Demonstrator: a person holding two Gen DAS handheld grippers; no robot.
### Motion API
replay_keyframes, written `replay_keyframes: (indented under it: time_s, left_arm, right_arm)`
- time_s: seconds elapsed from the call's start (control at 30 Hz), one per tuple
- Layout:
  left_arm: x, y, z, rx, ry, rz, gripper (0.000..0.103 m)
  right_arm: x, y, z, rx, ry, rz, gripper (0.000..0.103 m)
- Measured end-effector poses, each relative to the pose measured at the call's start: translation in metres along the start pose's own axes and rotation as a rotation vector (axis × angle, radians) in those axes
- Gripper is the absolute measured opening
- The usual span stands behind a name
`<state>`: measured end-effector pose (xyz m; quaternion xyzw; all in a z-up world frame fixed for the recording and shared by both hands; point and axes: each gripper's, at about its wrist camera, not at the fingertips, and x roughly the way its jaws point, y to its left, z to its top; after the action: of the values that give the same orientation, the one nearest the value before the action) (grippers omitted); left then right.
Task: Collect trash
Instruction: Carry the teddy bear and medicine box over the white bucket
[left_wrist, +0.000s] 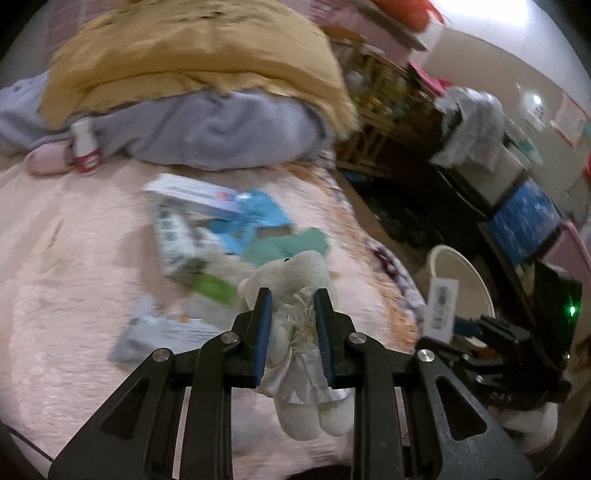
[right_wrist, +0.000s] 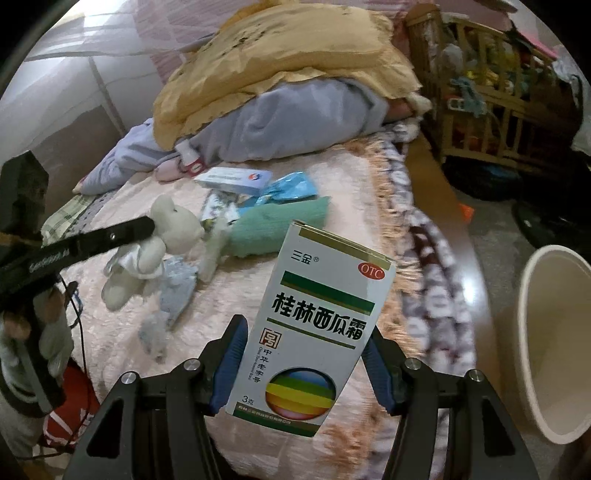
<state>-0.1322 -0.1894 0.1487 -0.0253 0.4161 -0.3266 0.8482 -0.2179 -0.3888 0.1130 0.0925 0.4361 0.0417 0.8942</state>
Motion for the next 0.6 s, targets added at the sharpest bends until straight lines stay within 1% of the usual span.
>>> replay_keyframes:
  time_s: [0.1, 0.2, 0.47, 0.6]
  left_arm:
    - [0.014, -0.031, 0.001, 0.049, 0.017, -0.014, 0.021]
    - [0.028, -0.062, 0.003, 0.100, 0.026, -0.024, 0.021]
    - [0.063, -0.139, 0.005, 0.215, 0.058, -0.057, 0.021]
    - [0.078, -0.170, 0.009, 0.254, 0.062, -0.076, 0.021]
  right_arm:
    - [-0.009, -0.018, -0.001, 0.021, -0.012, -0.025, 0.058]
    - [-0.020, -0.041, -0.005, 0.042, -0.023, -0.068, 0.058]
    - [-0.051, -0.117, -0.018, 0.140, -0.049, -0.168, 0.059]
    - [-0.062, -0.153, -0.026, 0.190, -0.055, -0.211, 0.059]
